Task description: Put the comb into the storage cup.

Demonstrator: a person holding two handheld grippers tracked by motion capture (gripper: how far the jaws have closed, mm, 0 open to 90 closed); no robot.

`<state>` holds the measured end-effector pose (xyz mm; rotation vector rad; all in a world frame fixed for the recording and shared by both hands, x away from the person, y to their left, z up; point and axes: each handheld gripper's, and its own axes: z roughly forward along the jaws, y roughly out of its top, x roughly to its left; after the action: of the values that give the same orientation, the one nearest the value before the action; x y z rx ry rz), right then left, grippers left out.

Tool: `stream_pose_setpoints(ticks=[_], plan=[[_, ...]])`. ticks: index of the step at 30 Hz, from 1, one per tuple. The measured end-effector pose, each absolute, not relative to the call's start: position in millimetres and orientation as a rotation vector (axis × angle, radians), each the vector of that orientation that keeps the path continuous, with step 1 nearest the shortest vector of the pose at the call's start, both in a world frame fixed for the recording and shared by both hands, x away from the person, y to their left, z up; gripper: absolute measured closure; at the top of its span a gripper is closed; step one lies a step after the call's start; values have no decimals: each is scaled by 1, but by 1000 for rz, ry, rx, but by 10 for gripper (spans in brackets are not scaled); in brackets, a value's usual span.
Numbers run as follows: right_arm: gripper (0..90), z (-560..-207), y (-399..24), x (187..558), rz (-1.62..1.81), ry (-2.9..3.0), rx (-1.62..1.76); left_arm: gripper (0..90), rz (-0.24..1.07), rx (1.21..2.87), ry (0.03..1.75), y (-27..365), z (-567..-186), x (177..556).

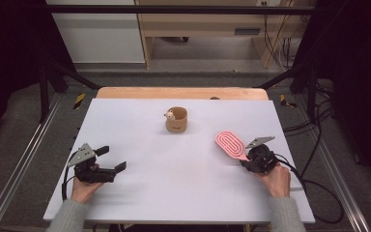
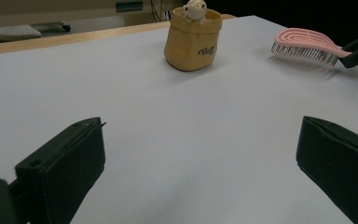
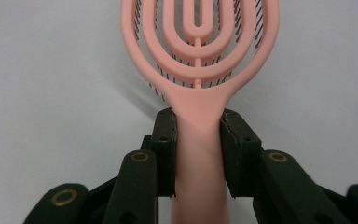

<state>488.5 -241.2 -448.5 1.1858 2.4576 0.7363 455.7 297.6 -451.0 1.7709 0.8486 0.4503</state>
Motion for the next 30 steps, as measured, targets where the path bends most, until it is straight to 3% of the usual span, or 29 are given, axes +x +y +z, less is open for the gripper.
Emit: stream_pose_setpoints(ticks=[30], plan=[[692, -429, -236, 478, 872, 2395, 1121, 11, 450, 1779, 852, 295, -451, 456]])
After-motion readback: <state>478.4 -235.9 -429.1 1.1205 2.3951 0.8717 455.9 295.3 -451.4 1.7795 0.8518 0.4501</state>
